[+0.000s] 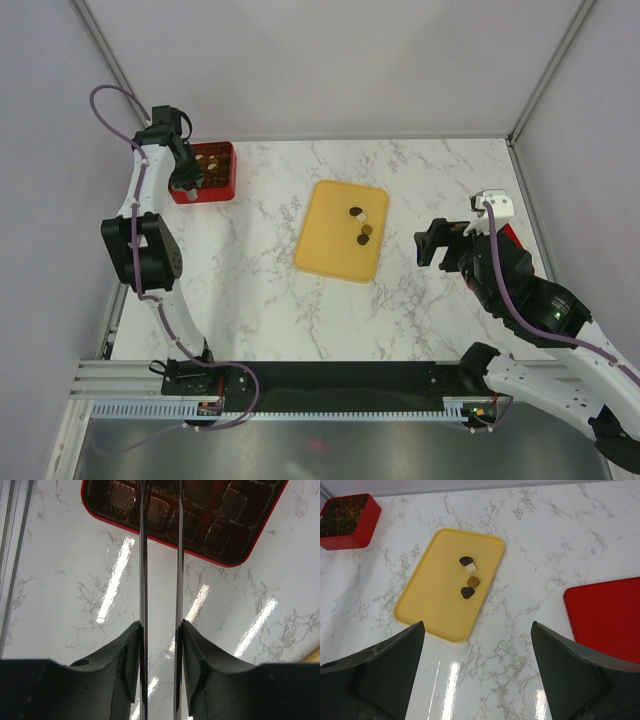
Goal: Pack the chocolate
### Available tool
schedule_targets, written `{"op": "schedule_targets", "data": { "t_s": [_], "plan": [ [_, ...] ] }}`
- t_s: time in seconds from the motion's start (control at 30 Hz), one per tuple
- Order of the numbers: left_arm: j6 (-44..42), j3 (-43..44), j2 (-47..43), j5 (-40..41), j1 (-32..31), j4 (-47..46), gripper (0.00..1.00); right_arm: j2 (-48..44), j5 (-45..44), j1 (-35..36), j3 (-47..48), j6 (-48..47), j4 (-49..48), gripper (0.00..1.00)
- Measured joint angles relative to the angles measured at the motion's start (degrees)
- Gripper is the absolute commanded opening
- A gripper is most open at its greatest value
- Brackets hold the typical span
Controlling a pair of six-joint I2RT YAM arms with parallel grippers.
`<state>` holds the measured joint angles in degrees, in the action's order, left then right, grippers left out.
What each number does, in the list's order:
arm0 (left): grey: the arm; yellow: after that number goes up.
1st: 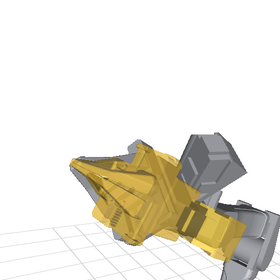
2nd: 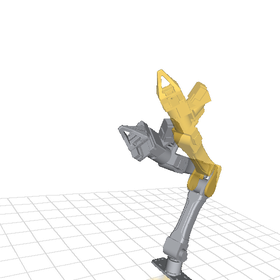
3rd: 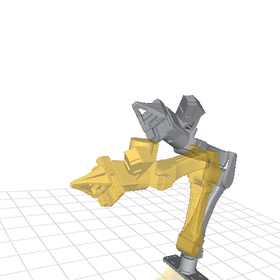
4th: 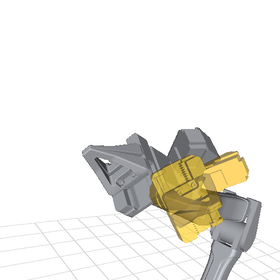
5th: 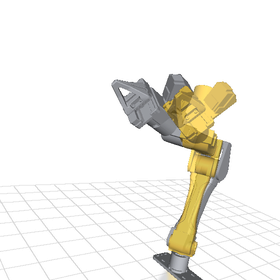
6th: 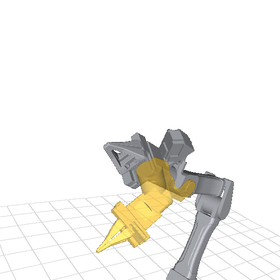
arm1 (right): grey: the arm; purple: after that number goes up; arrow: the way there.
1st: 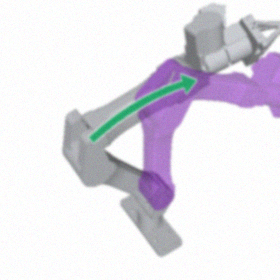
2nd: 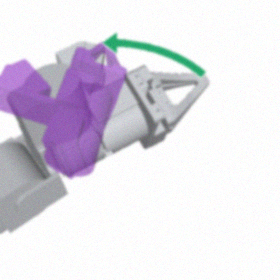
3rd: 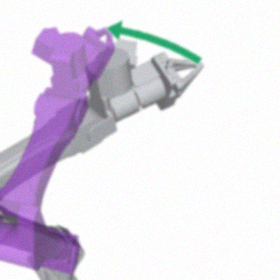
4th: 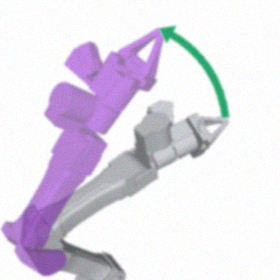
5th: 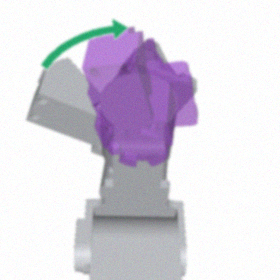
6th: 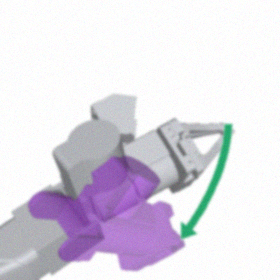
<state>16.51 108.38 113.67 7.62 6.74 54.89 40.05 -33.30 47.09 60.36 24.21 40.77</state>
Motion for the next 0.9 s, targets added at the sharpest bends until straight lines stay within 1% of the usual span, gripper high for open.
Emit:
{"op": "schedule_targets", "data": {
  "t_s": [0.37, 0.53, 0.63, 0.77, 0.9],
  "plan": [
    [-0.50, 0.04, -0.37, -0.83, -0.22, -0.24, 0.47, -0.35, 0.00, 0.00, 0.00, 0.00, 0.15, 0.96],
    [-0.48, -1.33, -4.68, -1.22, -3.08, -0.52, 0.46, -0.28, -0.24, 0.00, 0.15, -0.02, 0.68, 0.96],
    [-0.50, -3.93, -9.40, -1.07, -7.56, -1.05, 0.46, -0.07, -0.90, 0.00, 0.66, -0.04, 1.18, 0.96],
    [-0.63, -8.66, -16.26, -0.63, -17.55, -2.32, 0.47, 0.22, -1.29, 0.00, 1.07, -0.02, 1.62, 0.96],
    [-1.38, -12.68, -20.46, -1.81, -28.57, -4.15, 0.47, 0.24, -1.27, 0.00, 1.20, 0.00, 2.12, 0.96]
  ]
}}
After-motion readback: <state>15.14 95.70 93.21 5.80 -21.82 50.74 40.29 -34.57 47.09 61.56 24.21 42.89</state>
